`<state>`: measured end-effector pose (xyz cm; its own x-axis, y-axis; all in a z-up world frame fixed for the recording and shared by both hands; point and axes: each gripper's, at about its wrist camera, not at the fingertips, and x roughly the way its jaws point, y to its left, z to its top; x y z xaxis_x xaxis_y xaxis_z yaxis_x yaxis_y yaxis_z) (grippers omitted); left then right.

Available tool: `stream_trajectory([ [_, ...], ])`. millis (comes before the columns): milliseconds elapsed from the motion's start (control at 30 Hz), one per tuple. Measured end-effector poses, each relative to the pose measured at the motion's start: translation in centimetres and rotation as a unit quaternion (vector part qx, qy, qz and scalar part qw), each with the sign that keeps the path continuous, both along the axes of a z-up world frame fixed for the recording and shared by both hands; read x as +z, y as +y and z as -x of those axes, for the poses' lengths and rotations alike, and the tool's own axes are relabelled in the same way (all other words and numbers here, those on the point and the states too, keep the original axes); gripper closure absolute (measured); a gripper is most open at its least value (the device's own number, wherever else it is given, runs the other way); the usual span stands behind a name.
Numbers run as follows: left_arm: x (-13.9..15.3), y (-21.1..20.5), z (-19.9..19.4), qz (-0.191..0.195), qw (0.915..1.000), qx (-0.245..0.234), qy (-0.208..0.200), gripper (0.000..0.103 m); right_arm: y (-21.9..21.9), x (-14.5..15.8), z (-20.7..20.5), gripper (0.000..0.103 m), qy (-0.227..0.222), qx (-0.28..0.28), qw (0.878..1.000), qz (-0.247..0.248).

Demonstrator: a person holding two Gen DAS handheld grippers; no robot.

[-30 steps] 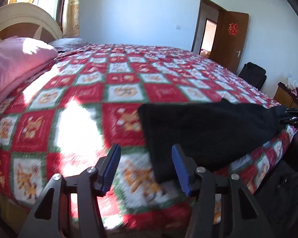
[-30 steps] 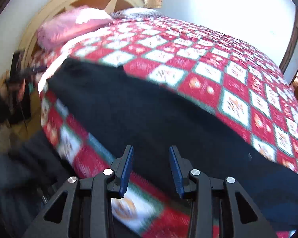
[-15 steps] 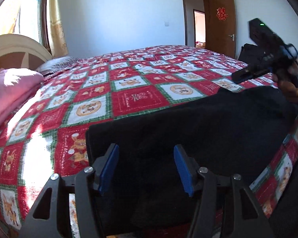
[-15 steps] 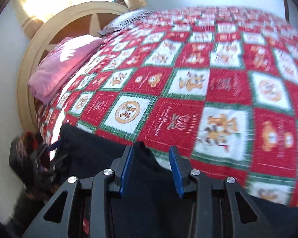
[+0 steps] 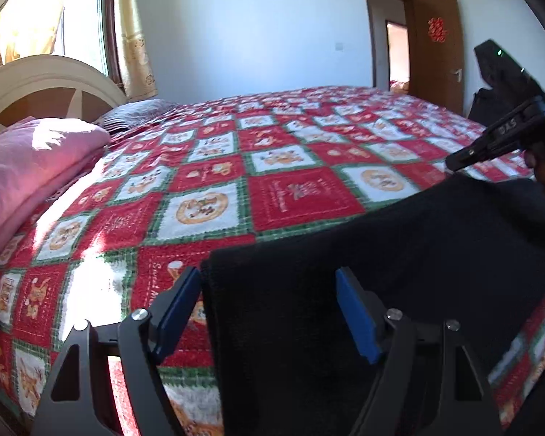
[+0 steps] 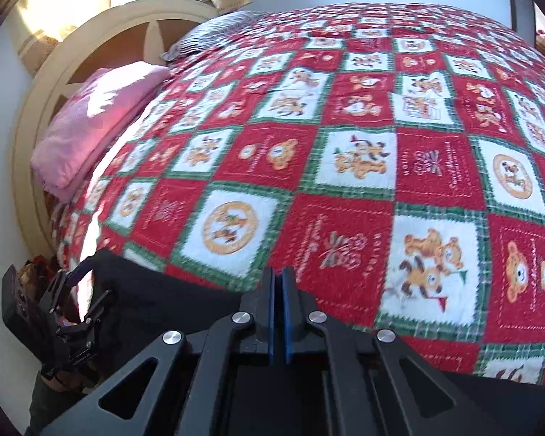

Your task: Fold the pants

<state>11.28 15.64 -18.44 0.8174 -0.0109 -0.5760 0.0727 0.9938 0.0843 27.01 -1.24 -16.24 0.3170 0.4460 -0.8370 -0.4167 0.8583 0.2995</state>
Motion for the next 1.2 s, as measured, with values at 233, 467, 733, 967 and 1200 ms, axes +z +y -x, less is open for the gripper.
stream_trajectory([
  [233,-0.6,1.7,0.0,0.033,0.9991,0.025,-0.004,0.008,-2.4,-2.3,-0.5,0.103,0.002,-0.019,1.0,0.012],
  [467,0.7,1.4,2.1,0.02,0.9988,0.037,-0.024,0.009,-3.7,0.9,5.4,0.055,-0.052,0.026,0.998,-0.003],
  [733,0.1,-0.6,2.1,0.003,0.9997,0.026,-0.002,0.006,-4.6,-1.4,9.1,0.054,-0.039,0.036,0.998,0.027],
  [967,4.0,-4.9,3.7,0.005,0.9985,-0.032,-0.045,0.006,-14.1,3.1,11.4,0.054,-0.078,-0.035,0.996,0.025],
  [1200,4.8,-13.8,3.2,0.014,0.986,-0.163,-0.03,0.006,-31.5,7.7,14.6,0.054,-0.114,-0.196,0.971,0.081],
])
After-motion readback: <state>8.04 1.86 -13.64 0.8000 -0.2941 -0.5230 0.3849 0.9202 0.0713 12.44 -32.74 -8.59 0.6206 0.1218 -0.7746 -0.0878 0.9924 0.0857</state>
